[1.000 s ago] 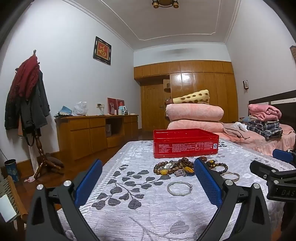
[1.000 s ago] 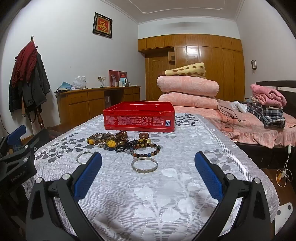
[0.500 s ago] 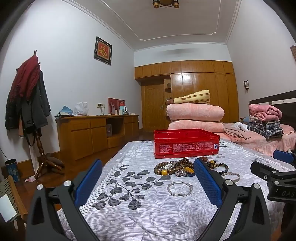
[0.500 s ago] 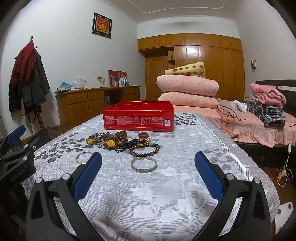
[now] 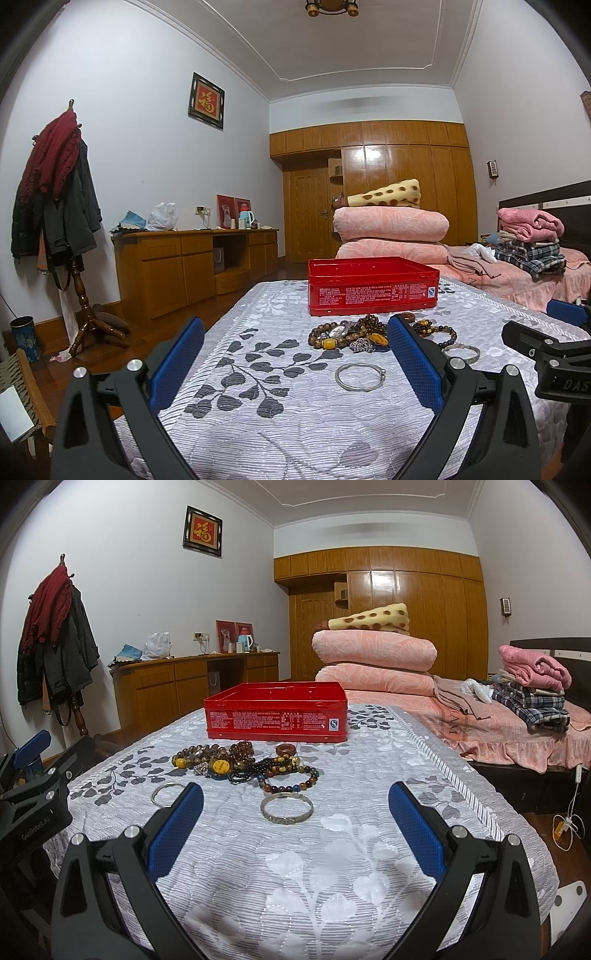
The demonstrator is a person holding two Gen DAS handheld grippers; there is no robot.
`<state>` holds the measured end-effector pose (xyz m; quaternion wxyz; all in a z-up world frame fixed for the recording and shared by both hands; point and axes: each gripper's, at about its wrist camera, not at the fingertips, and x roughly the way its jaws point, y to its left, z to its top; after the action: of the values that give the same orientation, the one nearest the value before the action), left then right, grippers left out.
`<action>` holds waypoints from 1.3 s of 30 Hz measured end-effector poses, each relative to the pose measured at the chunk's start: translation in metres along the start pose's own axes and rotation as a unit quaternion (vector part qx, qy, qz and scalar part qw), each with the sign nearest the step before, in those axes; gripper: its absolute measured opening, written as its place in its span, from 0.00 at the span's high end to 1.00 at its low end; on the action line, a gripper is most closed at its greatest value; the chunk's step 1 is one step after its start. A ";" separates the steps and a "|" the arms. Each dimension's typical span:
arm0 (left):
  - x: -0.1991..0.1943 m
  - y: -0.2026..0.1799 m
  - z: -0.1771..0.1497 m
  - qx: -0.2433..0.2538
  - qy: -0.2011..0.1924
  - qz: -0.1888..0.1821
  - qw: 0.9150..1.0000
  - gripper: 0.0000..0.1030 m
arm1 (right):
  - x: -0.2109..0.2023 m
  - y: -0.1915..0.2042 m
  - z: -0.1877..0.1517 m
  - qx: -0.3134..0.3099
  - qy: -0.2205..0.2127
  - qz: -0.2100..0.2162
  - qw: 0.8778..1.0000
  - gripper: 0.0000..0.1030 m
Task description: Organize jewelry
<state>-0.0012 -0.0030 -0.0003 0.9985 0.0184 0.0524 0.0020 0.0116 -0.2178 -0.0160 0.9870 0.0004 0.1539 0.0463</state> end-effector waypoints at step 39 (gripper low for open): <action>0.002 0.006 0.002 -0.001 0.000 0.000 1.000 0.06 | 0.001 0.000 0.001 0.001 0.000 0.000 1.000 0.06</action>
<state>0.0012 0.0032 0.0013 0.9985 0.0178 0.0523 0.0019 0.0126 -0.2174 -0.0149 0.9870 0.0019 0.1535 0.0465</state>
